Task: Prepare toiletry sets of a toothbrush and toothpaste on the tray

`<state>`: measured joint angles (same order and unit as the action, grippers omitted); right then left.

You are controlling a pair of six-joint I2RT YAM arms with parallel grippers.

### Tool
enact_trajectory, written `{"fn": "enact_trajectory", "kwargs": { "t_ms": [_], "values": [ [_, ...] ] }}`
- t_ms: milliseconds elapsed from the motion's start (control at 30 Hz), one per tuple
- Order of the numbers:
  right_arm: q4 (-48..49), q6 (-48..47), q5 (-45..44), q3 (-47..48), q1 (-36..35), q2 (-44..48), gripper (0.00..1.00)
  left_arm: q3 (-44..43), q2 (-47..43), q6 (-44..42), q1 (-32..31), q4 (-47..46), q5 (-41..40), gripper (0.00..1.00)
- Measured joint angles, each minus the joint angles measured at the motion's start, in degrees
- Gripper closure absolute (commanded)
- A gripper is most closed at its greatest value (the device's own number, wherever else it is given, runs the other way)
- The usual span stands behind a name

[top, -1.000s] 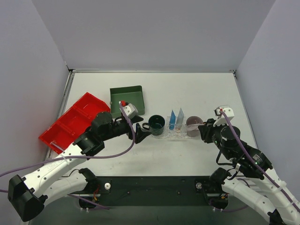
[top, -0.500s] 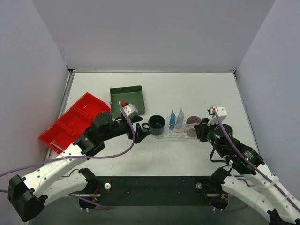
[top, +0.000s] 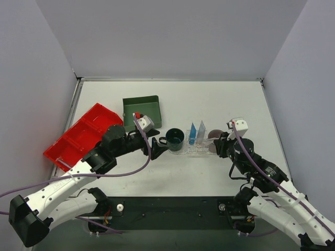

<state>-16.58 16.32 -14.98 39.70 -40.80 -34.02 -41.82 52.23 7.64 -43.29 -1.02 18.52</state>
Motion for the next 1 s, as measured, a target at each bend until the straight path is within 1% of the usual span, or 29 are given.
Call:
{"fn": "enact_trajectory", "kwargs": {
  "t_ms": [567, 1000],
  "values": [
    [7.78, -1.42, 0.07, -5.9, 0.0, -3.48, 1.0, 0.02, 0.02, -0.39, 0.0, 0.0, -0.09, 0.08],
    [12.79, -1.99, -0.11, -9.2, -0.15, -4.39, 1.0, 0.02, 0.46, -0.37, 0.0, 0.0, -0.07, 0.08]
  ]
}}
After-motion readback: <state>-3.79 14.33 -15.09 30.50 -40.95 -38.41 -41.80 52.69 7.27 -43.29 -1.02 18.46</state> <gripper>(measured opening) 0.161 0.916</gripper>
